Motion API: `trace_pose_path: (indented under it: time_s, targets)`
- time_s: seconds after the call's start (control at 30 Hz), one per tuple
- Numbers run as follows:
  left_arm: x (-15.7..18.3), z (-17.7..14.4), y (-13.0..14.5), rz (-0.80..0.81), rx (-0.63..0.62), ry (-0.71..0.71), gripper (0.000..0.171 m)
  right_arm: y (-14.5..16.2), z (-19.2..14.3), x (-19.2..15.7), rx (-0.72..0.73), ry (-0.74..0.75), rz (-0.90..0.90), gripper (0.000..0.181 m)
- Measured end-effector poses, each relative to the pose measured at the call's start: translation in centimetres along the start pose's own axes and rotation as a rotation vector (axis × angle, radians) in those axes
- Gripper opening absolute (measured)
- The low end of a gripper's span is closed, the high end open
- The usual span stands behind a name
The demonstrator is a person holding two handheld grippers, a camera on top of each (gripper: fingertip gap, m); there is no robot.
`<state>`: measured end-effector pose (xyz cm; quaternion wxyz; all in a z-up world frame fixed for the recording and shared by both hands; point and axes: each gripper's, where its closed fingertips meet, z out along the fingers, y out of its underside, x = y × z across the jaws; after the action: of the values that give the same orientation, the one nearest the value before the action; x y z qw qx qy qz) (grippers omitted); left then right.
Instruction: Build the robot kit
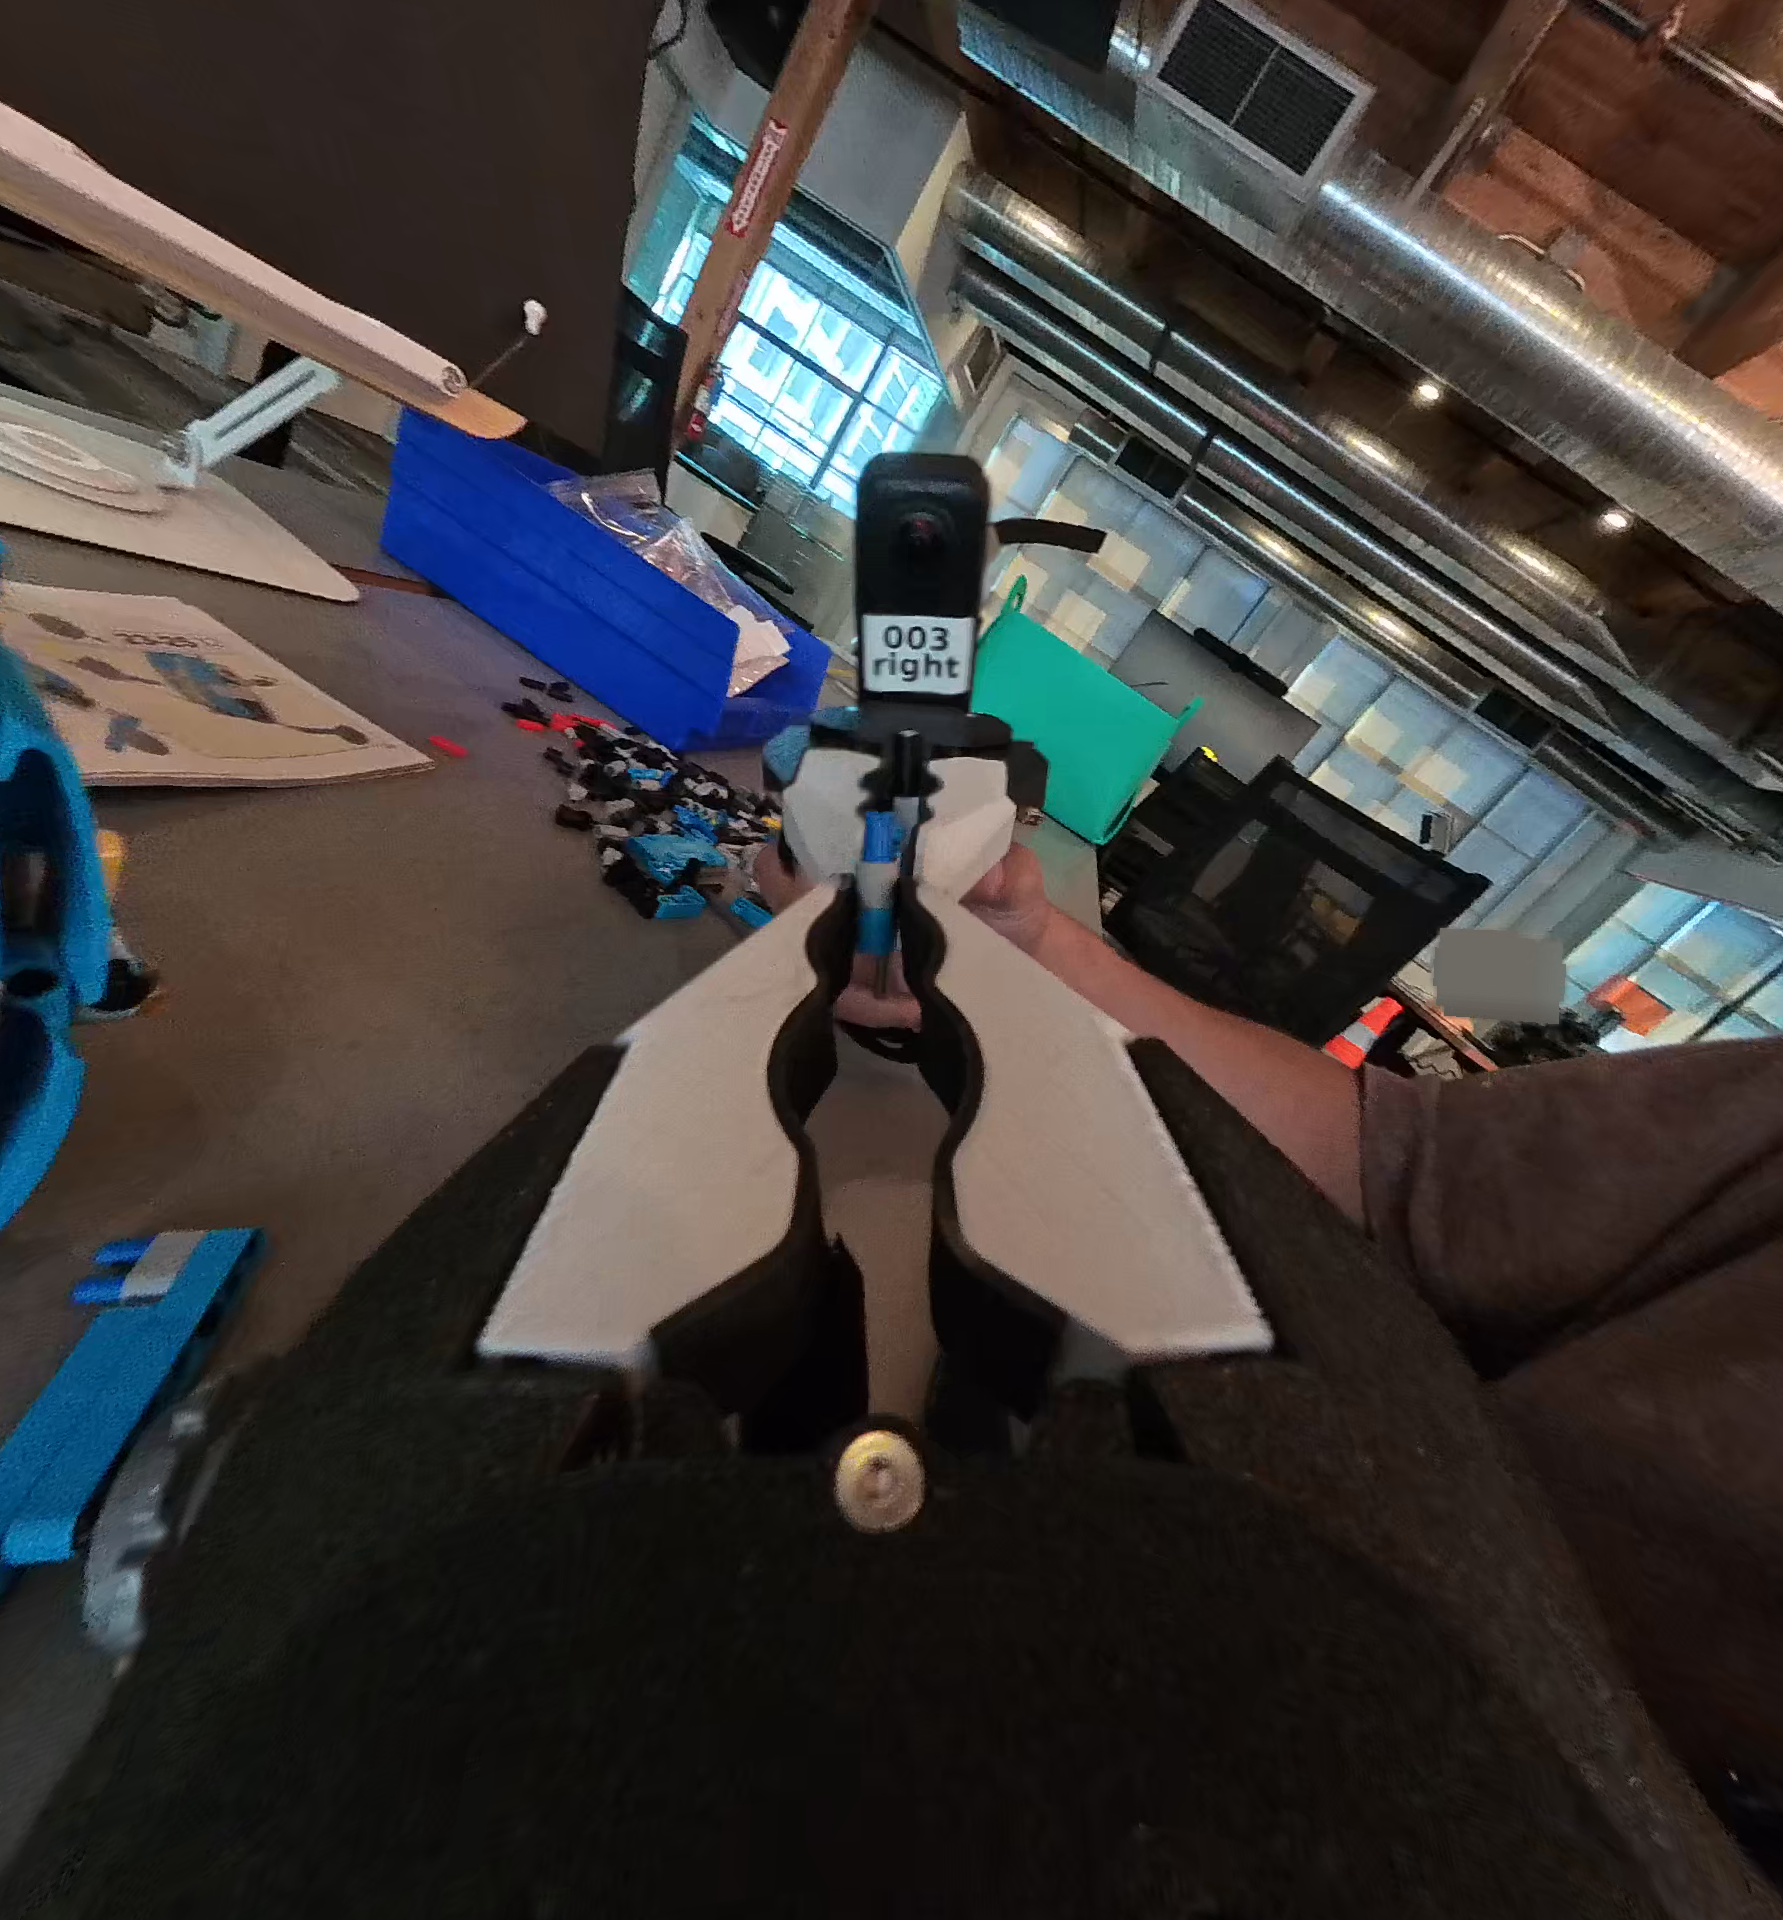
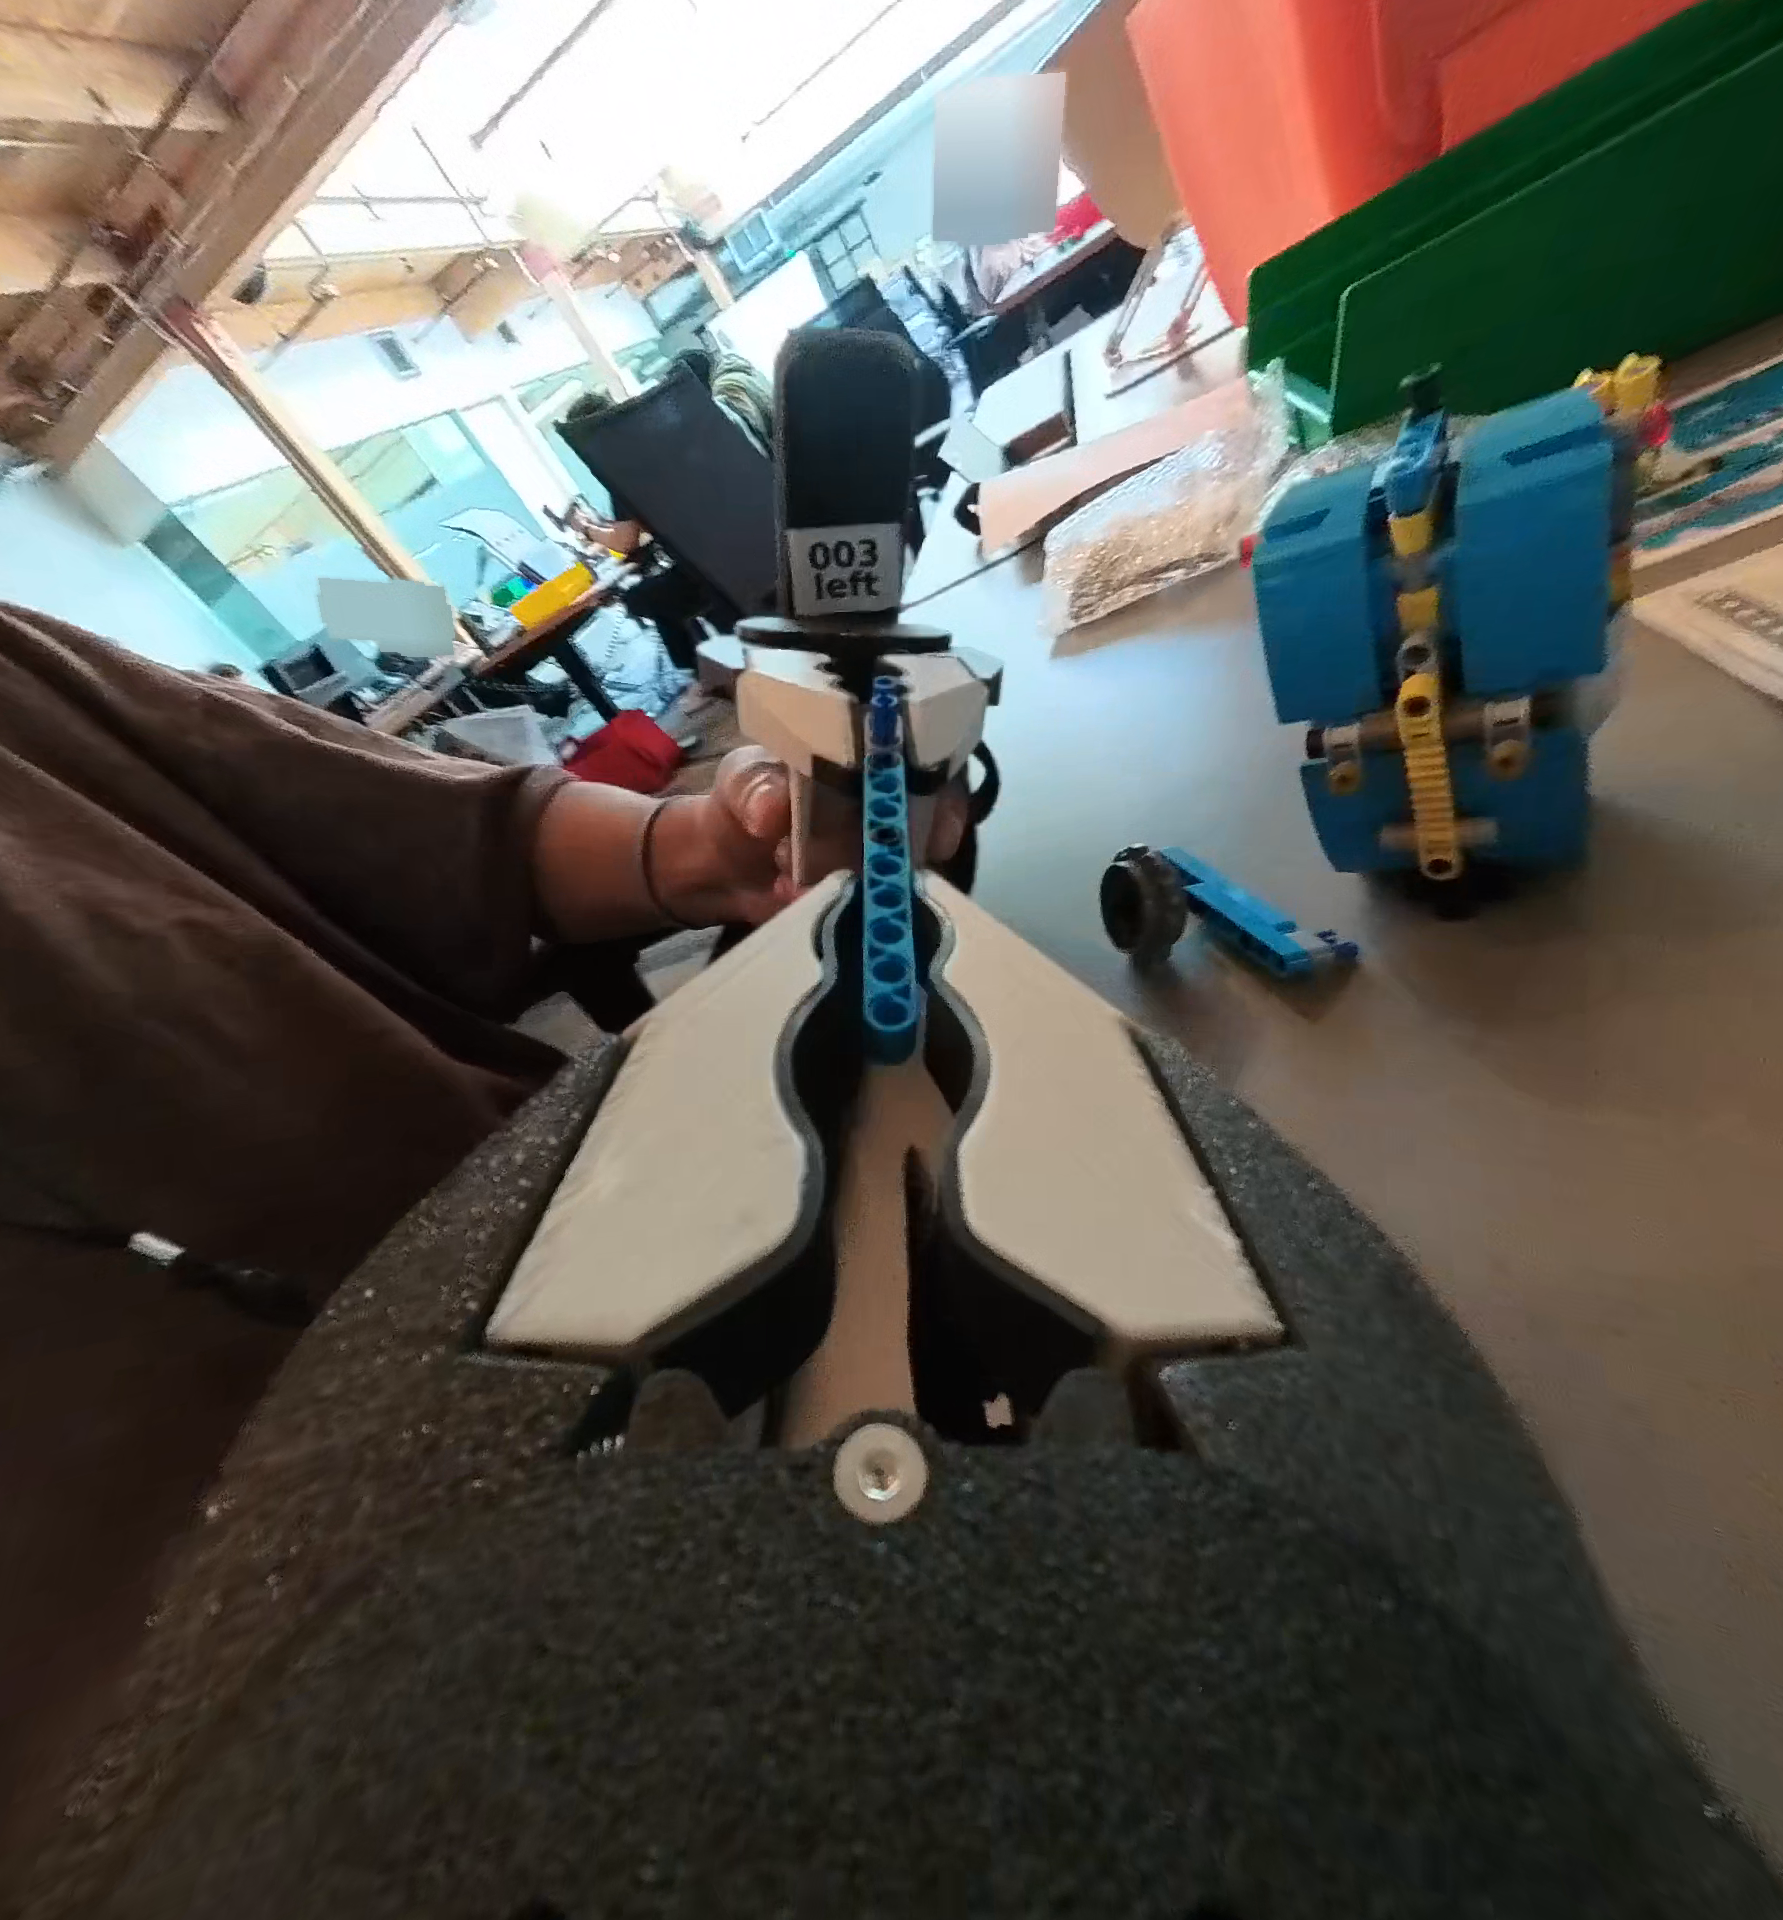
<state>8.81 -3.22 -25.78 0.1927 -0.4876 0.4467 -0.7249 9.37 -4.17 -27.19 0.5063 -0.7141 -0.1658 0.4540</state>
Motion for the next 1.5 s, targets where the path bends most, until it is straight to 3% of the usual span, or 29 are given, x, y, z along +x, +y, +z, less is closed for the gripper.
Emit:
trace_pose_path:
  time_s: [0.13,0.37,0.67,0.8,0.97,1.03,1.2,1.3,1.4,1.5]
  targets:
    - [0.1,0.8,0.4,-0.014,-0.025,0.029,0.007,1.2,-0.5,-0.2,-0.037,-0.028,0.038,0.007]
    - [-0.7,1.3,0.3,-0.115,-0.014,0.067,0.008,-0.4,-1.6,0.6,0.052,0.03,0.04,0.007]
    - [-0.4,1.3,0.7,-0.073,-0.039,0.054,0.008,-1.2,-2.2,0.1,0.075,0.067,-0.029,0.006]
    - [-2.0,0.6,0.1,-0.088,-0.002,-0.04,0.019,-2.3,-3.2,0.6,0.044,0.34,-0.366,0.007]
    - [-3.6,0.0,-0.3,-0.213,0.037,-0.063,0.028,-1.2,-4.2,2.5,-0.307,0.859,-1.023,0.008]
    - [-3.8,0.0,-0.2,-0.235,0.037,-0.065,0.029,-1.0,-4.1,3.1,-0.41,0.984,-1.217,0.008]
    - [-2.3,0.8,0.3,-0.271,0.0,0.028,0.039,-1.9,-2.3,1.5,-0.48,1.186,-1.697,0.007]
    - [-1.1,1.2,0.6,-0.302,-0.021,0.106,0.043,-1.2,-1.2,2.1,-0.563,1.224,-1.79,0.007]
    - [-0.8,1.0,0.3,-0.301,-0.011,0.125,0.023,-1.2,0.0,0.9,-0.51,1.217,-1.844,0.007]
    - [-0.7,0.9,0.3,-0.309,-0.005,0.137,0.022,-1.6,0.2,0.7,-0.476,1.228,-1.797,0.007]
